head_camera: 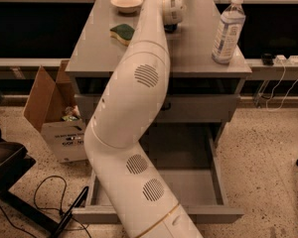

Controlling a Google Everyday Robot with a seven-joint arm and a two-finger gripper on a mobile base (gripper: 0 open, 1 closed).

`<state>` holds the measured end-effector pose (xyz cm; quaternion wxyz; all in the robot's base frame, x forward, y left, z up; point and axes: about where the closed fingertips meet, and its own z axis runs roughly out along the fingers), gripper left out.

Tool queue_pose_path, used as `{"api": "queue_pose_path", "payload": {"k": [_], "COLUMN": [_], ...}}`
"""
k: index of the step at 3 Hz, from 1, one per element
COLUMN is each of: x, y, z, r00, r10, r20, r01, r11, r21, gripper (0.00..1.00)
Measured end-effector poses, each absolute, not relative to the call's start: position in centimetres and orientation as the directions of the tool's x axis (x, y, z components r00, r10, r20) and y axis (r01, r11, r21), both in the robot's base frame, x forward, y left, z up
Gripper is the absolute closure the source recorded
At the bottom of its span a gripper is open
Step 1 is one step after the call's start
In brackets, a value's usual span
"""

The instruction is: Pick pepsi can from middle drawer and place on counter

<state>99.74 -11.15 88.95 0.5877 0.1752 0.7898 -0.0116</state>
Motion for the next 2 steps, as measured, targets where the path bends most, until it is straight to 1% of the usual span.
{"api": "queue_pose_path", "payload": {"k": [1,2], "x": [99.74,99.74], "y": [-11.16,-11.16], "z": [88.94,88.94], "r00": [-0.248,-0.248], "r10": [0.263,0.263], "r20": [-0.932,-0.932], "r01": [0.290,0.290], "r11": [0.938,0.938], "r21": [0.187,0.187], "gripper": [0.50,0.27]}}
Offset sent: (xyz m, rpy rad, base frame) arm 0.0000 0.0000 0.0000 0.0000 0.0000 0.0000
